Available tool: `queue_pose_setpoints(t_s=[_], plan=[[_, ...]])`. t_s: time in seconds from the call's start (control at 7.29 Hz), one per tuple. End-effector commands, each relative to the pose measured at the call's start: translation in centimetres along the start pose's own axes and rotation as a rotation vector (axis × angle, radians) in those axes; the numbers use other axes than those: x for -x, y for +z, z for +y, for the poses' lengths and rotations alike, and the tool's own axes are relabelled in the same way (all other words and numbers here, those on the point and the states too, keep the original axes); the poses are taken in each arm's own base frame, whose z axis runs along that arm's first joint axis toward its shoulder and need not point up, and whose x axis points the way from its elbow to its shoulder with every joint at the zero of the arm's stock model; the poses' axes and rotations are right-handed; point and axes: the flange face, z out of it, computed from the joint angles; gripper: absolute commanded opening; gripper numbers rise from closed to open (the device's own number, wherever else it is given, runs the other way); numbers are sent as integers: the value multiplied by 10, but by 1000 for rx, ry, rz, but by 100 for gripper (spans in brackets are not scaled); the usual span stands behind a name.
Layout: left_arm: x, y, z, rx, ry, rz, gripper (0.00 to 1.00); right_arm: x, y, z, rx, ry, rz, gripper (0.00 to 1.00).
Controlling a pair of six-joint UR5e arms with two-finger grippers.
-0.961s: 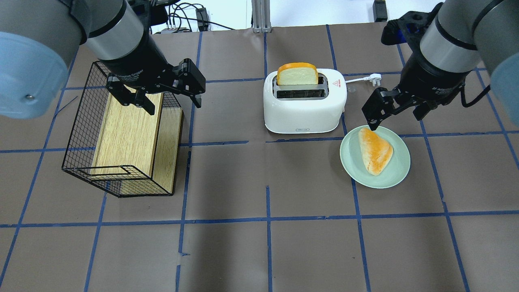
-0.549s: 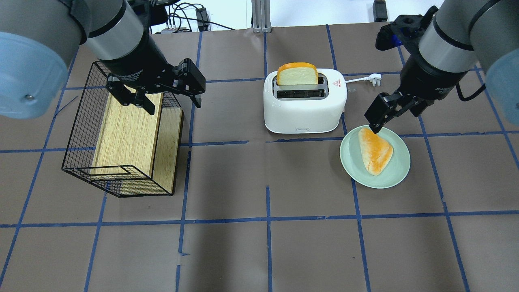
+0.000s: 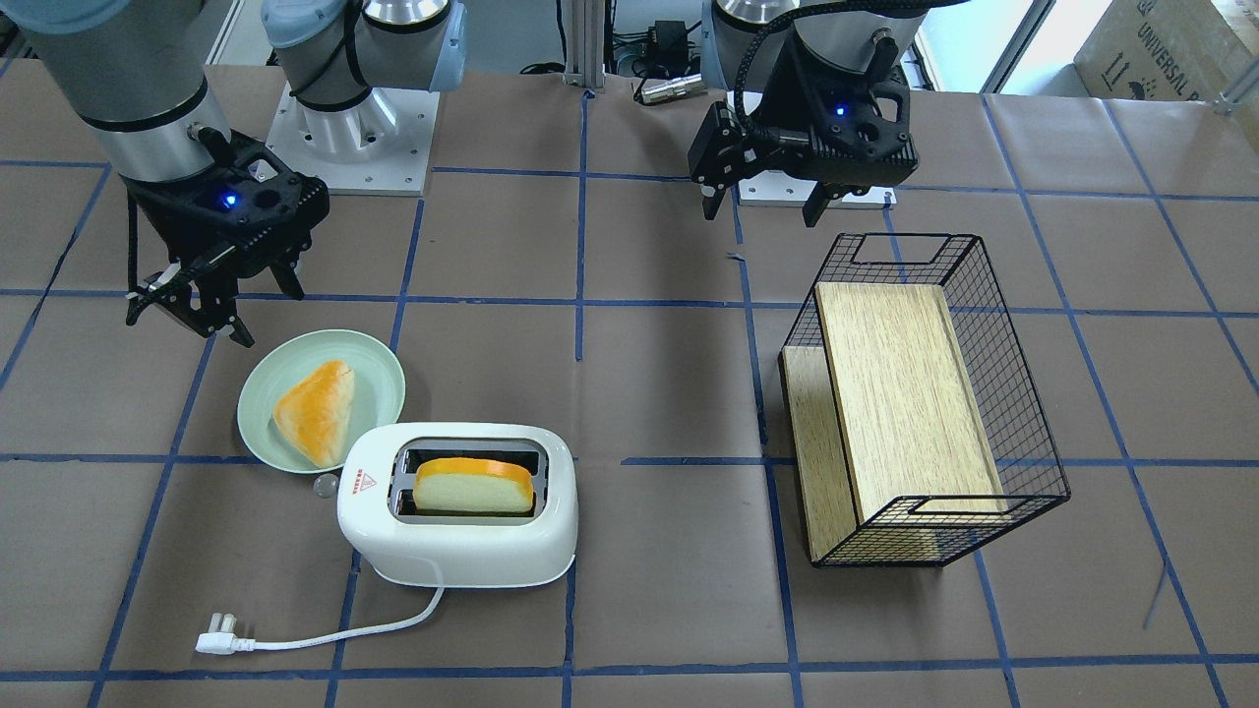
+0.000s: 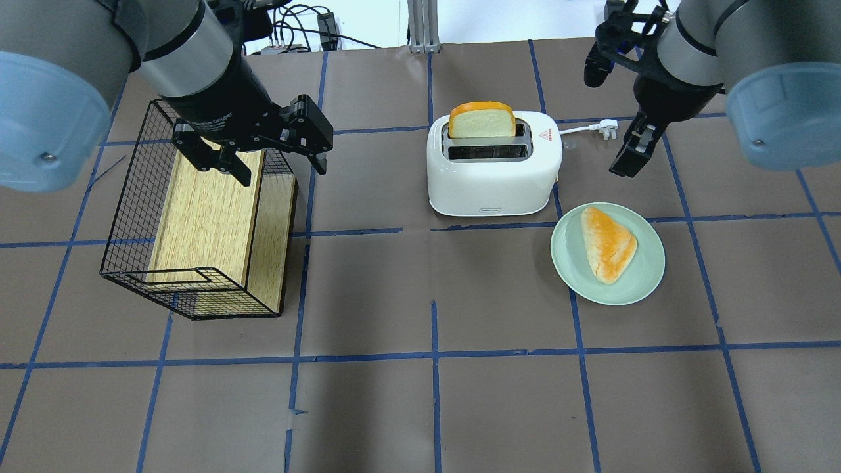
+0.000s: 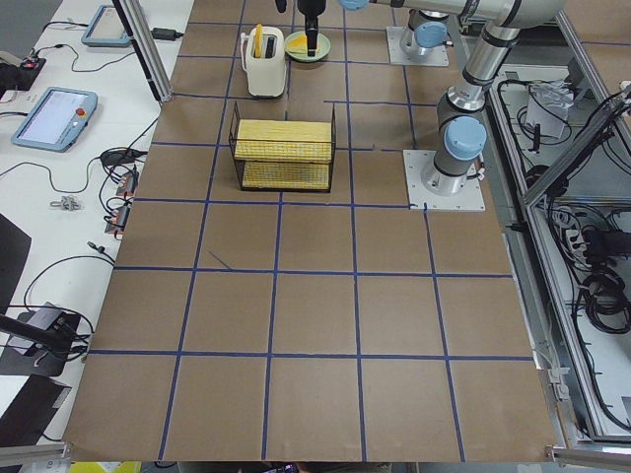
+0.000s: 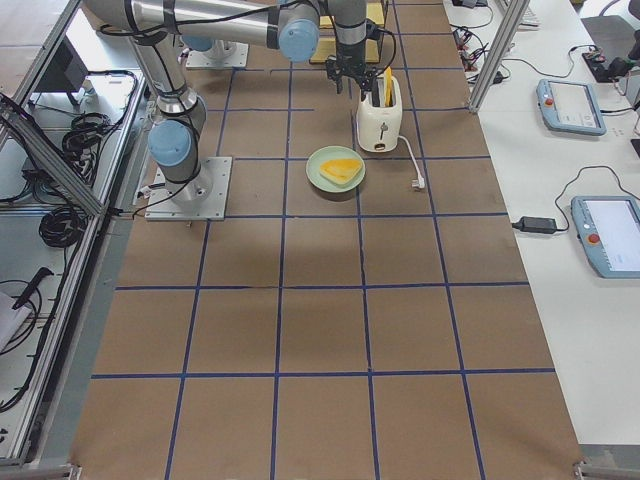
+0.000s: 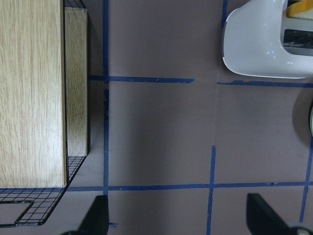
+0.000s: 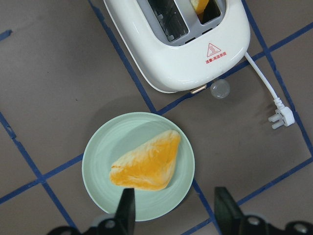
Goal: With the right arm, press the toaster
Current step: 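Move the right gripper over the toaster's lever beside the bread slot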
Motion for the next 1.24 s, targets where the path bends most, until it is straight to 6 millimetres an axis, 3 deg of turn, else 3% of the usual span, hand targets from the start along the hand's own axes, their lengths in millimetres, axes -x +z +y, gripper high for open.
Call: queue_pose_setpoints(t_s=[0.0,0.14,0.27,0.41,0.55,0.82,1.1], plan=[[0,0,0,-1,0,0,100,-34,37,-15,7,-161,3,18],[0,0,0,1,0,0,100,-52,44,-26,-7,-171,32,19],[0,0,0,1,0,0,100,-67,69,-39,-7,-184,13,18],[0,0,0,-1,0,0,100,-78,80,-45,-8,-227,9,18],[0,0,0,1,0,0,100,-84,74,-49,-18,-231,24,18],[0,0,0,1,0,0,100,-82,100,-55,-54,-233,-41,19],[0,0,0,1,0,0,100,-84,111,-58,-57,-242,-52,19]])
